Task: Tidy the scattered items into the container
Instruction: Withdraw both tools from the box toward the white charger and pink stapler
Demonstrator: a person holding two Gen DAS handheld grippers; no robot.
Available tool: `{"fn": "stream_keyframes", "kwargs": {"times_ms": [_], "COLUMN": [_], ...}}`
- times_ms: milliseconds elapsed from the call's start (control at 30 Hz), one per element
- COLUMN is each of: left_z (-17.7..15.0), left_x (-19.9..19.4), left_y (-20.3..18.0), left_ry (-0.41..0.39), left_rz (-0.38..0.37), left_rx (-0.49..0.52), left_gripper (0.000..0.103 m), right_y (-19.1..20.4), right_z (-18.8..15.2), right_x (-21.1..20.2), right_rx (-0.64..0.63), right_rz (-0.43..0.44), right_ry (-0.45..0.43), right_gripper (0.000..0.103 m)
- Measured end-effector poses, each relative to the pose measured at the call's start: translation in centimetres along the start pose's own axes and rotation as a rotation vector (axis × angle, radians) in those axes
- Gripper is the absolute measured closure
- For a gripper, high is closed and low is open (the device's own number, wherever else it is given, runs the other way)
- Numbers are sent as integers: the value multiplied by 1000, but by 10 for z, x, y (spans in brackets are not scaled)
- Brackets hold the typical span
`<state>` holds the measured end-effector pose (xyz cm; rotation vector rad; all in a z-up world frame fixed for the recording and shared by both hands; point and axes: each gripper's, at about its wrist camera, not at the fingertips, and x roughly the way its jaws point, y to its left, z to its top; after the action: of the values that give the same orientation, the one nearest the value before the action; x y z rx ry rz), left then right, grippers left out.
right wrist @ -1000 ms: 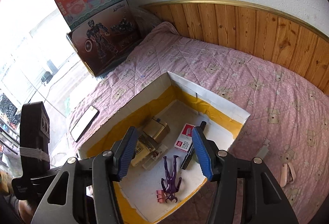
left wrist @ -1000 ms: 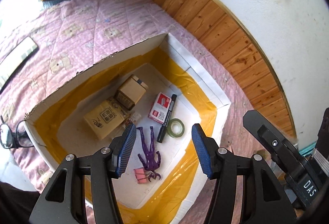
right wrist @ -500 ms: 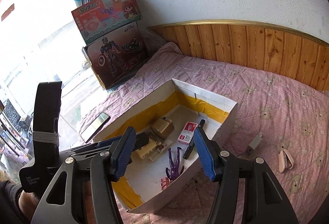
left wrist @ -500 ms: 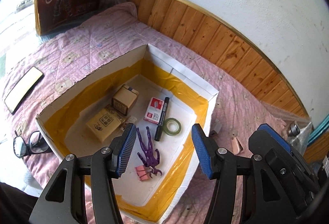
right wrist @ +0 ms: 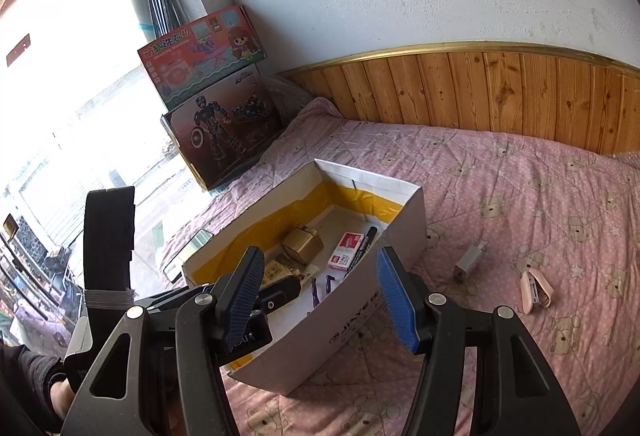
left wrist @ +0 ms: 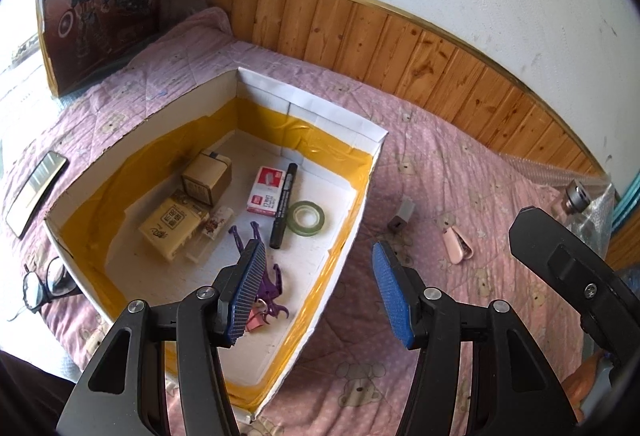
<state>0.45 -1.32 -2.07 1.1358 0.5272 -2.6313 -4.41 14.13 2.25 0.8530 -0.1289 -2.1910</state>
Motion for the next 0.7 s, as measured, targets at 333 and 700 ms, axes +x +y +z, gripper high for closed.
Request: {"fn": "stream_keyframes", "kwargs": {"times_ms": [333, 700], "left_z": [-8, -15], "left_x": [-7, 39], "left_y": [-45, -89], "left_ry": [-67, 25], "left_rz": [-39, -141], "left_rx": [165, 285], "left_gripper": [44, 44], "right_y": [-61, -147], "right_z": [-1, -8], "right_x": [-17, -8], "right_rx": [147, 298], "right_rz": [-74, -275], "right_ry": [-27, 43], "right_gripper": [42, 41]}}
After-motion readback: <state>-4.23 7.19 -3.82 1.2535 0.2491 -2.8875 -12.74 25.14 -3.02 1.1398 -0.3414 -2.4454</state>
